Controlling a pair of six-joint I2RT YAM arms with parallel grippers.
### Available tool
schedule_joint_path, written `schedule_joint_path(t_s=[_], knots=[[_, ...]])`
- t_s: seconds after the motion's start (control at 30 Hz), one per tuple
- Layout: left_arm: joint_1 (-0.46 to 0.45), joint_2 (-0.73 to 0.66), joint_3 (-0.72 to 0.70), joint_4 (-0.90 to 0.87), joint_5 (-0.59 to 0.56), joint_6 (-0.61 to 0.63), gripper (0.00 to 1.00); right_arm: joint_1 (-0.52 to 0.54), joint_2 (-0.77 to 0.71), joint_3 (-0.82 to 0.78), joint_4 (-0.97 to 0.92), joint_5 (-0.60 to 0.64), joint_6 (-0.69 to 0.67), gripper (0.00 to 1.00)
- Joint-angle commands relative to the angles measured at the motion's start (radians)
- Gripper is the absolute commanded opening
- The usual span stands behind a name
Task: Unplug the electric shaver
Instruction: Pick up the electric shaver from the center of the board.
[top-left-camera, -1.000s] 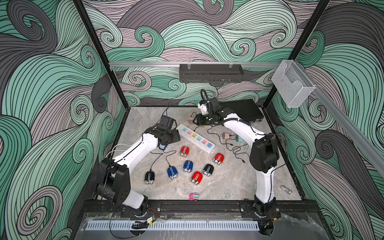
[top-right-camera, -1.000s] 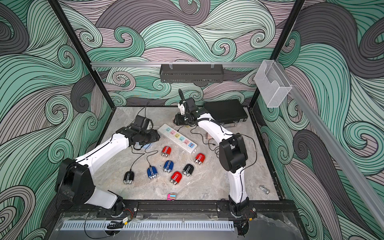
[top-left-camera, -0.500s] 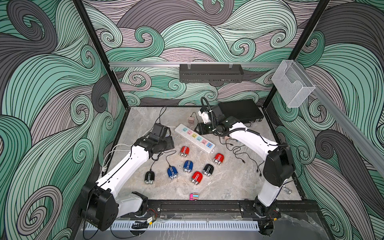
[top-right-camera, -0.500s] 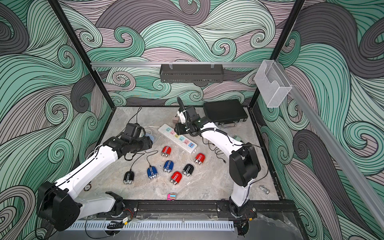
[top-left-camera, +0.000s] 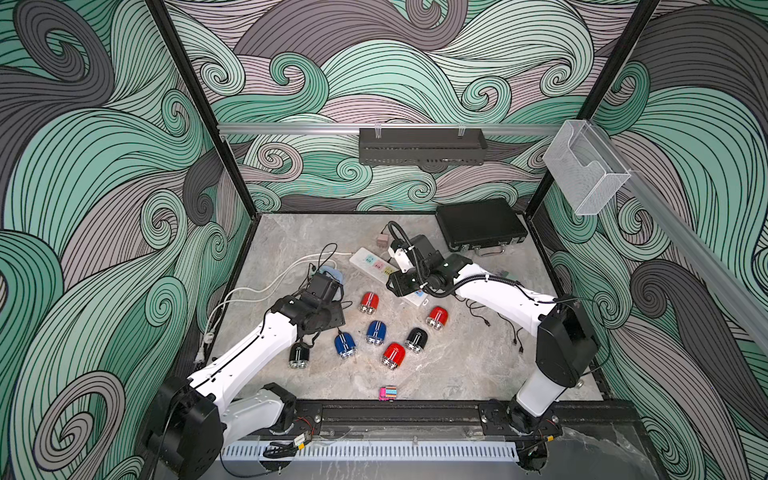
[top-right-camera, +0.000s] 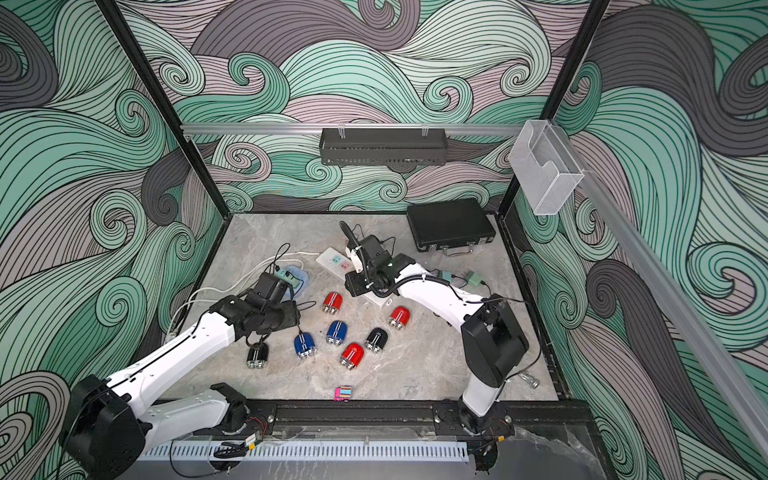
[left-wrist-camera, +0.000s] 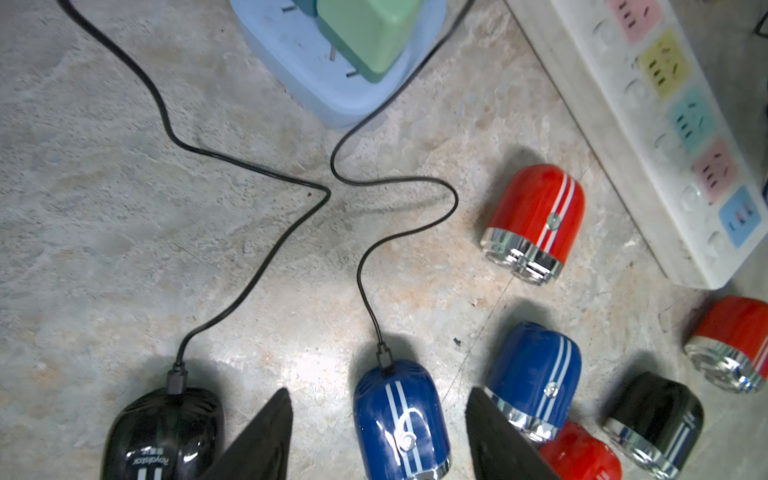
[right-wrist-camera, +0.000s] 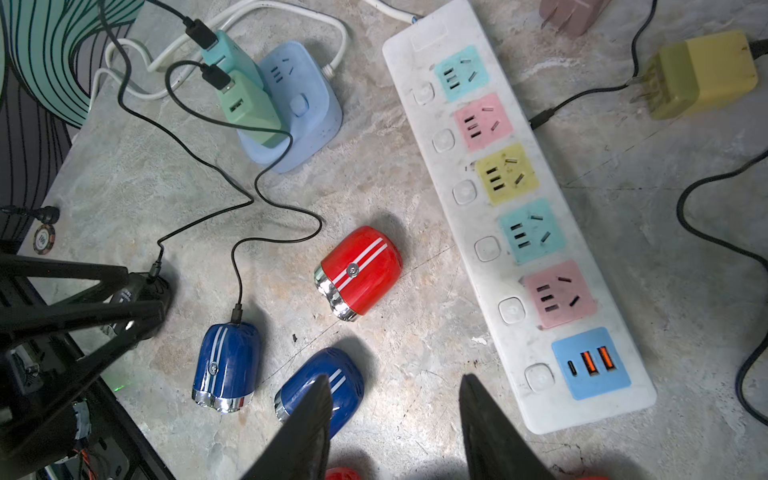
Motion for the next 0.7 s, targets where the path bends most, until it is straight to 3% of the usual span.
schedule_joint_path(t_s=[0.0, 0.33, 0.67], knots=[[-0.047, -0.013, -0.020, -0.025, -0.037, -0.064, 0.68, 0.015, -0.027, -0.021, 0.015, 0.034, -0.019, 0.57], [-0.127, 0.055, -0.091, 0.080, 0.016, -0.141, 0.68, 0.052, -0.009, -0.053, 0.051, 0.058, -0.004, 0.58], [-0.190, 0.175, -0.069, 0.089, -0.013, -0.177, 0.69, 0.063, -0.009, -0.084, 0.072, 0.064, 0.009, 0.62]])
